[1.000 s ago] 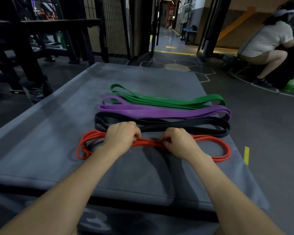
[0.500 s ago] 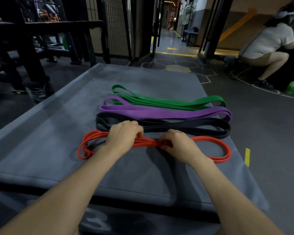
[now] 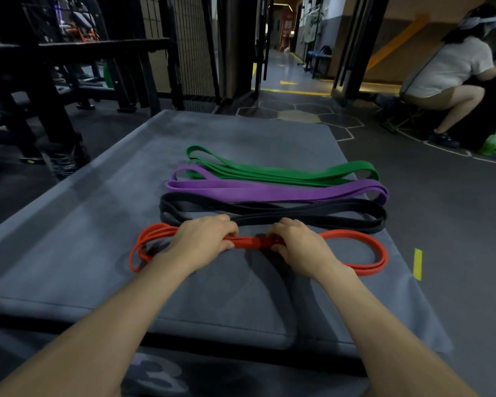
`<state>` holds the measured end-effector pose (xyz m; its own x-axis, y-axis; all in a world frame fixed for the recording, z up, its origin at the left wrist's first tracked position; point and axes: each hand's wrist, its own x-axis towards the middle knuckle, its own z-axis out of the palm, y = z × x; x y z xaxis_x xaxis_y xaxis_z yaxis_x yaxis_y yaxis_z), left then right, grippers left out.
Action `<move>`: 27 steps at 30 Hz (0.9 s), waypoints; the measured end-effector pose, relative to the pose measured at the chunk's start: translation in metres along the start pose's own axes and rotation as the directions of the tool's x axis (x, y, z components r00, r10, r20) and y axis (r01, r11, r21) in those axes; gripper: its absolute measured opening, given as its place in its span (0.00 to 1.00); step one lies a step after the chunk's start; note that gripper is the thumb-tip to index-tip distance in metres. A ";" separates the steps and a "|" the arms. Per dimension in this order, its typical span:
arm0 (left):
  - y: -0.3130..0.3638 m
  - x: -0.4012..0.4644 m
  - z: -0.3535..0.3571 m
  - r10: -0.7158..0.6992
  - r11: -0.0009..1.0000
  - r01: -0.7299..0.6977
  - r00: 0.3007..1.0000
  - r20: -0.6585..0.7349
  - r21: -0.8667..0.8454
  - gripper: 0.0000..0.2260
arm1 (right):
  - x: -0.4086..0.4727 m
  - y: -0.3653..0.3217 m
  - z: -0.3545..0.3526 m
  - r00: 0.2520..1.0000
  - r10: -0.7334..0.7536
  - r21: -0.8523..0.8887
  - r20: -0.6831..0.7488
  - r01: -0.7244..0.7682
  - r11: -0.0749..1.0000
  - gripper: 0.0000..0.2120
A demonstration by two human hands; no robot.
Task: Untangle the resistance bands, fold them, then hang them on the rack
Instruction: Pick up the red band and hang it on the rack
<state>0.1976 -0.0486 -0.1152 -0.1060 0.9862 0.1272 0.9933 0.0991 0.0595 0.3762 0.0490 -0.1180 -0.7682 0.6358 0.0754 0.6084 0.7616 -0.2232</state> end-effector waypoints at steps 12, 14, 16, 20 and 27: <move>0.010 -0.033 -0.012 -0.125 0.982 0.138 0.987 -0.105 0.126 0.11 | -0.006 -0.036 -0.016 0.956 -0.092 -0.101 -0.279 0.066 0.993 0.13; 0.003 -0.049 -0.028 -0.143 0.983 0.158 0.977 -0.160 0.088 0.10 | -0.008 -0.052 -0.022 0.933 -0.119 -0.075 -0.339 0.100 0.992 0.13; -0.009 -0.067 -0.045 -0.188 0.982 0.189 0.968 -0.165 -0.009 0.09 | -0.008 -0.074 -0.029 0.911 -0.159 -0.039 -0.380 0.156 0.987 0.12; -0.049 -0.108 -0.087 -0.167 0.986 0.159 0.967 -0.193 -0.058 0.17 | 0.000 -0.134 -0.049 0.859 -0.270 -0.017 -0.435 0.291 0.956 0.09; -0.079 -0.201 -0.186 -0.367 0.925 0.310 0.879 -0.304 -0.218 0.08 | 0.011 -0.250 -0.100 0.698 -0.489 -0.051 -0.523 0.547 0.836 0.06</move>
<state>0.1316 -0.2789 0.0389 -0.4715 0.7902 0.3914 0.8760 0.3690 0.3105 0.2356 -0.1221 0.0356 -0.7295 0.1376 0.6700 0.0988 0.9905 -0.0958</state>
